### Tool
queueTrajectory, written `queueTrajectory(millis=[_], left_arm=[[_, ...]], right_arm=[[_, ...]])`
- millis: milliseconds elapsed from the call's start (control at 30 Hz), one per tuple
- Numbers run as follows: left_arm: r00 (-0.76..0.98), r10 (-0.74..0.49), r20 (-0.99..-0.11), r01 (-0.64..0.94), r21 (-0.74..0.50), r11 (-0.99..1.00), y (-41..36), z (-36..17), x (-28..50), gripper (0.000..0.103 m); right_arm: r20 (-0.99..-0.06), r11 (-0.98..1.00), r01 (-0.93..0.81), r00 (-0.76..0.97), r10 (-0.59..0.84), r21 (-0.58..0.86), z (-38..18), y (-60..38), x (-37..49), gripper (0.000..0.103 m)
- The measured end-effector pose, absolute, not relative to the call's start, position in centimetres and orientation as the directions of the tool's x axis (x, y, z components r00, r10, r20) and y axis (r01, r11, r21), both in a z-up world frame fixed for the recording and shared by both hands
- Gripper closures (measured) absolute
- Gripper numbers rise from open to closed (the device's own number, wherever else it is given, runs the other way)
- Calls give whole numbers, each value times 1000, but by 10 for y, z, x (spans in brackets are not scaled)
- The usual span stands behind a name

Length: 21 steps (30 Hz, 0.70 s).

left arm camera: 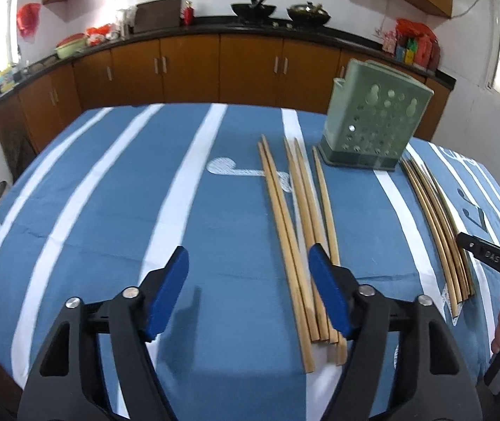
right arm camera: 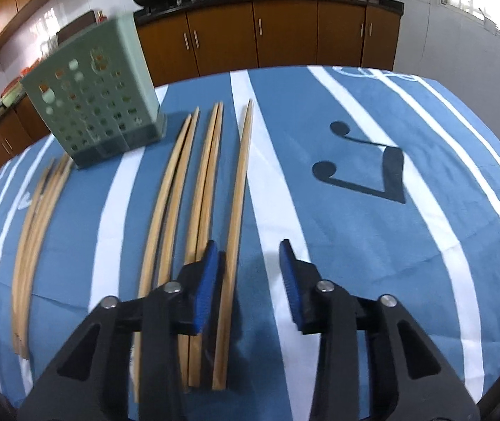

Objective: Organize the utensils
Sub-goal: 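Close the left tool on one wooden chopstick while the right tool grasps another chopstick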

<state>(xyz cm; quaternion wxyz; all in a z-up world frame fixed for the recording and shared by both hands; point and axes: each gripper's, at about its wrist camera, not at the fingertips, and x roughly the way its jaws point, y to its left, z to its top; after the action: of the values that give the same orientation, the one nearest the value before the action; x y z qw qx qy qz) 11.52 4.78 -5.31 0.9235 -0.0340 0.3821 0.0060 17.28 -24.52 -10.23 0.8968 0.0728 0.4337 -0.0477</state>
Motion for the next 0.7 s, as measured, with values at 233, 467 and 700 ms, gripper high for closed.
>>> queueTrajectory(millis=[233, 467, 700], left_arm=[[632, -35, -774, 6, -40, 999, 34, -72, 138, 65], [617, -22, -787, 7, -22, 1000, 33, -75, 143, 68], [599, -9, -801, 25, 7, 1000, 25, -79, 147, 77]], right_arm=[[-776, 985, 154, 630, -38, 77, -102, -250, 173, 94], [-772, 987, 150, 634, -47, 63, -102, -249, 178, 94], [-772, 988, 141, 635, -44, 60, -103, -247, 178, 93]])
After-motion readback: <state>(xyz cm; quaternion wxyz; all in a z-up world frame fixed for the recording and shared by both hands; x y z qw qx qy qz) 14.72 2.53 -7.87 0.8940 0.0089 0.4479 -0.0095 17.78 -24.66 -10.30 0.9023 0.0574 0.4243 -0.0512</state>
